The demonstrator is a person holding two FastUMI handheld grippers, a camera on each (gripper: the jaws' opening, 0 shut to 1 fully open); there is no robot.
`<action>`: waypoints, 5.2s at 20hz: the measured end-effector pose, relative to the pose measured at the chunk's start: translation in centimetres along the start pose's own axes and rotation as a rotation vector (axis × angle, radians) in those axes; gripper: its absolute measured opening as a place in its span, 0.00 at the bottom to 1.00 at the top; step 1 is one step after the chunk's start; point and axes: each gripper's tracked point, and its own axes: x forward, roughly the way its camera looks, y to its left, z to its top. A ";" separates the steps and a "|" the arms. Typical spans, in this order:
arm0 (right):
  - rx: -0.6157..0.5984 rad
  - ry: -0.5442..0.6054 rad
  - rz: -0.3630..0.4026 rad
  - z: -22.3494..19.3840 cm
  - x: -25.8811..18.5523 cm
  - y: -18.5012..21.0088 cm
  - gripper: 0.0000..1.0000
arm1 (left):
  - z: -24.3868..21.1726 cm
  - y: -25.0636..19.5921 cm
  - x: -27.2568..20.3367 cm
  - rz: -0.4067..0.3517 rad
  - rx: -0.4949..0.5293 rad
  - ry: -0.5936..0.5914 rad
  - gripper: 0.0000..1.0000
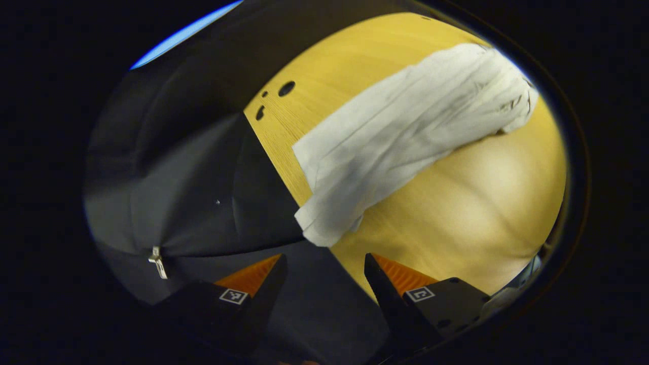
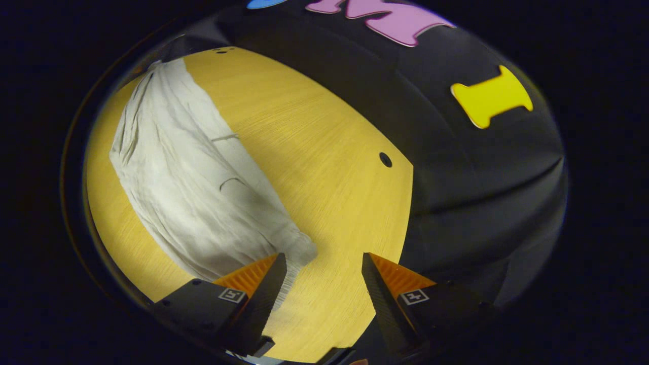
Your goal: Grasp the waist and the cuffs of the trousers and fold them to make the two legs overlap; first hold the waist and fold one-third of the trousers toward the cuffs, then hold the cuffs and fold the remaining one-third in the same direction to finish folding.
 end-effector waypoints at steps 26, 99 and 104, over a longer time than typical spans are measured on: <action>1.599 0.014 -0.170 -6.3 0.4 7.2 0.96 | 6.2 -9.5 -7.3 -0.181 -1.101 -0.413 0.96; 0.583 -0.328 0.572 18.9 -9.5 28.4 0.82 | 10.6 -16.4 -5.1 -0.526 -1.829 -0.497 0.09; 0.750 -0.317 0.375 12.2 -9.4 18.3 0.83 | 14.6 -14.8 -8.9 -0.559 -1.698 -0.619 0.08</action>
